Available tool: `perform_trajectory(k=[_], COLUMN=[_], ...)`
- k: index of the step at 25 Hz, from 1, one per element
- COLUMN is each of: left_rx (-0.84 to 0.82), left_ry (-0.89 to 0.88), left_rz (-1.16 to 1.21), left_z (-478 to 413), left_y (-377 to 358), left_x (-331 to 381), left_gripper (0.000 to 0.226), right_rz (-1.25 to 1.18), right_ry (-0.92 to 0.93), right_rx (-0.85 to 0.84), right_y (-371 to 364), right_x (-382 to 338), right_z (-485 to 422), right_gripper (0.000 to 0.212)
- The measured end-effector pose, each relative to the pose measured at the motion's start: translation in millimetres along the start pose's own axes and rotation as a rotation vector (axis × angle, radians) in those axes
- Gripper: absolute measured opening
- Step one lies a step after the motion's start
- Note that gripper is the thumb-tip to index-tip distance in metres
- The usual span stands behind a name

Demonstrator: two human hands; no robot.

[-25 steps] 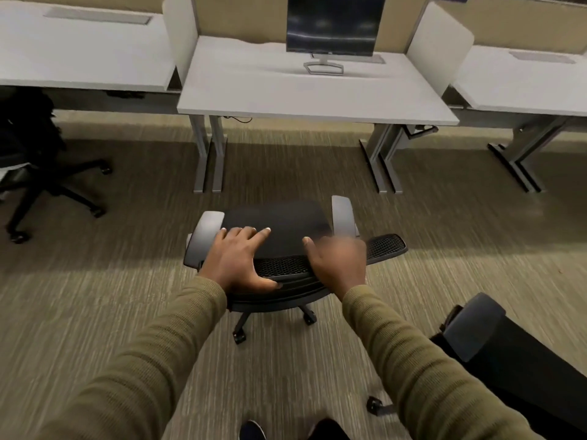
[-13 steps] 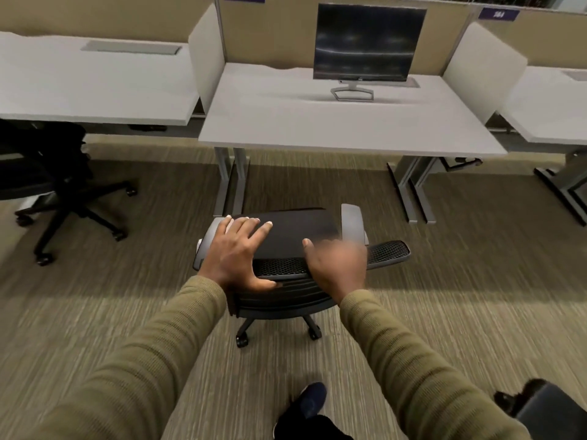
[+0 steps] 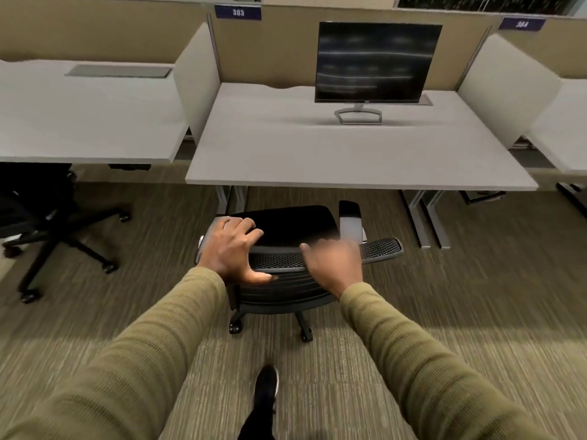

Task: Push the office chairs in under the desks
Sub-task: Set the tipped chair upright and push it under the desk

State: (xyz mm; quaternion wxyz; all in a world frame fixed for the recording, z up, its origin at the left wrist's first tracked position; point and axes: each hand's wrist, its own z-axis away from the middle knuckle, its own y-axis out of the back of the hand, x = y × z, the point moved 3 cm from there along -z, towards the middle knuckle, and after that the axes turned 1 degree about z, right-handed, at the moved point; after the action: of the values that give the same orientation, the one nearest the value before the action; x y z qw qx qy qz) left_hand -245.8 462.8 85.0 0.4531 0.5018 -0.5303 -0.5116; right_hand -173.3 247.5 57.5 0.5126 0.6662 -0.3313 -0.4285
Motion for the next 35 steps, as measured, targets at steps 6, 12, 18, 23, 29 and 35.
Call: perform_trajectory(k=[6,12,18,23,29,35], left_rx=[-0.014,-0.175,-0.228,-0.229,-0.243,-0.248], left_ry=[-0.039,-0.039,-0.069,-0.084,-0.075,-0.062], left_rz=[0.064,0.16,0.251,0.244,0.282,0.299], left_z=[-85.6,-166.2,-229.8,-266.7,-292.8,-297.6], left_y=[-9.7,-23.6,-31.5,-39.5,-44.0,-48.1], left_x=[-36.1,-73.0,-98.7,-113.6,-132.7,-133.6], left_gripper=[0.099,0.087,0.085,0.087,0.085,0.092], right_rz=[0.064,0.067,0.08,0.132,0.136,0.152], right_ry=[-0.089,-0.15,-0.193,-0.202,-0.213,-0.206], right_rx=[0.065,-0.034,-0.107,-0.127,-0.115,-0.108], right_y=[-11.8,-18.3,-19.9,-22.6,-26.0,-27.9], right_x=[4.2,13.6,20.5,22.7,18.3,20.0], right_z=[-77.4,-152.6,-212.8,-247.8,-273.4,-281.5], right_gripper=[0.055,0.057,0.058,0.058,0.057,0.056])
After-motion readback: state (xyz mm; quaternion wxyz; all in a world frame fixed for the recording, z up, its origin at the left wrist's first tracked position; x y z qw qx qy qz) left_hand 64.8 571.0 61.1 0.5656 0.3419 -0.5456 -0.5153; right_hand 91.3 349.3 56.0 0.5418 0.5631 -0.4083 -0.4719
